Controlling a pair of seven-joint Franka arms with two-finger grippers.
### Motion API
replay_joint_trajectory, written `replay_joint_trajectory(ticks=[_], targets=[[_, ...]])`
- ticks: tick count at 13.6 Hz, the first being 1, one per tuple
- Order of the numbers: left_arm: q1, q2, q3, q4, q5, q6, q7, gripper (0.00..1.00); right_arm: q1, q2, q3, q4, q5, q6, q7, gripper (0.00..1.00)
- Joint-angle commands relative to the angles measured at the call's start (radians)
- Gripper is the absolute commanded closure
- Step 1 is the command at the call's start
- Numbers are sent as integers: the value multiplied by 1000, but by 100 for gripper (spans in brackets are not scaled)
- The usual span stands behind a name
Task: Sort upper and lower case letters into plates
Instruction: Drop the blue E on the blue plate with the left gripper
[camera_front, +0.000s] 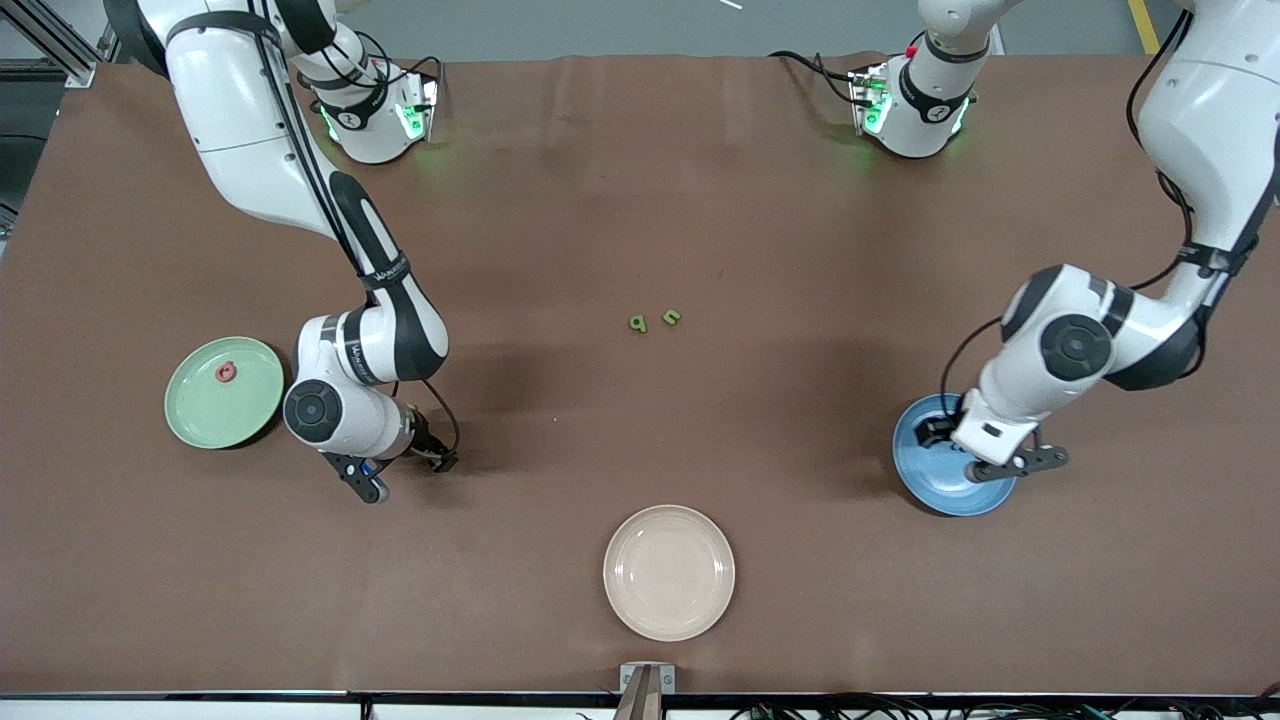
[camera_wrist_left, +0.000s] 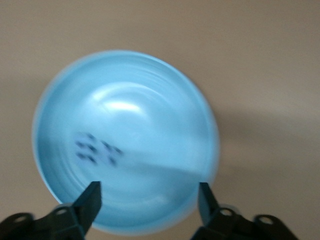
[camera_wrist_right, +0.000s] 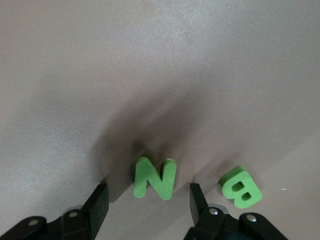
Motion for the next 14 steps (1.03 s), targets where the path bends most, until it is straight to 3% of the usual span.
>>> replay_joint_trajectory(ticks=[1, 2, 4, 9, 11, 14], targets=[[-9, -42, -105, -82, 15, -21, -187, 0, 0, -5, 0, -13, 12, -1, -19, 27], [-28, -36, -140, -101, 15, -21, -266, 1, 1, -5, 0, -13, 12, 1, -19, 32], [-139, -27, -147, -118, 13, -21, -414, 1, -3, -5, 0, -13, 12, 1, -21, 46], [-388, 38, -133, -110, 21, -18, -802, 3, -12, -5, -10, -10, -2, 10, -21, 49], [-487, 58, -89, -104, 22, 5, -922, 5, -16, -3, -10, -12, -20, 12, -21, 49], [-652, 64, 32, -104, 22, 100, -1087, 21, -17, -3, -10, -13, -38, 21, -19, 52]])
